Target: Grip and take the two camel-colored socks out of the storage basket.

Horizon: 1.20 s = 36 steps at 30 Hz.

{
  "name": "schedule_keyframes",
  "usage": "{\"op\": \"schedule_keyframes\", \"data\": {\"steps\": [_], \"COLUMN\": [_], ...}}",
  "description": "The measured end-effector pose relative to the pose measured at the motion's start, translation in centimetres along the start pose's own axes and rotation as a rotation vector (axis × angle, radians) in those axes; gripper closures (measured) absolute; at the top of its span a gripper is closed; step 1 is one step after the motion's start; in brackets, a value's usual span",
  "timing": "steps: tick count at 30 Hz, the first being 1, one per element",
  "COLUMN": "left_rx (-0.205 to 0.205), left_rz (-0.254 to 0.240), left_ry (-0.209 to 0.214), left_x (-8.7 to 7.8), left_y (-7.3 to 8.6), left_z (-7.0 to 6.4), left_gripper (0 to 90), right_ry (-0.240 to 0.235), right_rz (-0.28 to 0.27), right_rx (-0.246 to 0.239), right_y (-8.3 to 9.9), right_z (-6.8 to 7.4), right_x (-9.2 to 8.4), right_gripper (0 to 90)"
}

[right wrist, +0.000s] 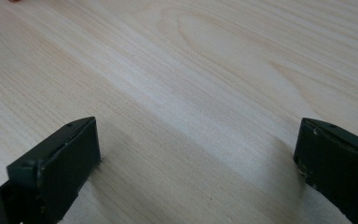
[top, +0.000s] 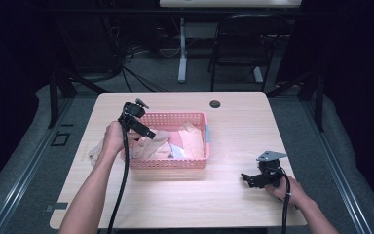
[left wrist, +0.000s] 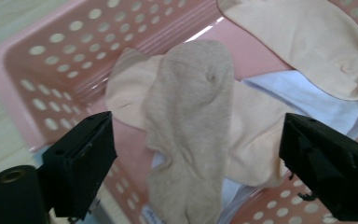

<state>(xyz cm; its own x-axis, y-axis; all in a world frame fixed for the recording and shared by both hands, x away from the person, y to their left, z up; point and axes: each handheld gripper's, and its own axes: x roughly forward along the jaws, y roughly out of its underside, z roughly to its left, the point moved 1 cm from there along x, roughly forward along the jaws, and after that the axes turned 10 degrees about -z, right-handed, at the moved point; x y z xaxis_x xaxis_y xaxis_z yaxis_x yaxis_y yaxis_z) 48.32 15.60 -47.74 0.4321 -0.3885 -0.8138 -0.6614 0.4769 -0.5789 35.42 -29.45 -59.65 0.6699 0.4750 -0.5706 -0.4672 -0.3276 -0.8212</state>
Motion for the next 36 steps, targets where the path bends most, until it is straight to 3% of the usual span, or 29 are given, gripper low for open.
{"op": "schedule_keyframes", "data": {"steps": [8,11,19,23,26,28,36], "left_rx": [-0.019,-0.027,-0.046,-0.065,-0.082,-0.077,-0.030], "left_rz": [0.071,0.081,0.172,0.208,0.201,0.196,0.140], "left_ry": [0.004,-0.004,-0.050,-0.060,-0.048,-0.043,-0.030], "left_x": [3.5,4.0,6.0,6.8,6.9,6.7,4.2], "left_y": [0.1,0.4,0.9,1.2,1.4,1.4,0.8], "left_z": [-0.5,-0.7,-0.4,-0.2,0.0,-0.1,-0.6], "left_gripper": [25.2,31.4,46.2,57.9,76.6,84.0,86.2], "right_ry": [0.002,0.004,0.000,0.001,0.000,0.000,0.002], "right_rz": [0.000,-0.002,0.003,0.003,0.002,0.003,0.004], "right_rx": [0.002,0.002,-0.003,-0.004,-0.003,-0.004,-0.004], "right_y": [0.0,0.0,0.0,0.0,0.0,0.0,0.0], "right_z": [0.0,0.0,0.0,0.0,0.0,0.0,0.0], "right_x": [0.0,0.0,-0.1,-0.1,-0.1,-0.1,-0.1], "right_gripper": [0.0,0.0,0.0,0.0,0.0,0.0,0.0]}}
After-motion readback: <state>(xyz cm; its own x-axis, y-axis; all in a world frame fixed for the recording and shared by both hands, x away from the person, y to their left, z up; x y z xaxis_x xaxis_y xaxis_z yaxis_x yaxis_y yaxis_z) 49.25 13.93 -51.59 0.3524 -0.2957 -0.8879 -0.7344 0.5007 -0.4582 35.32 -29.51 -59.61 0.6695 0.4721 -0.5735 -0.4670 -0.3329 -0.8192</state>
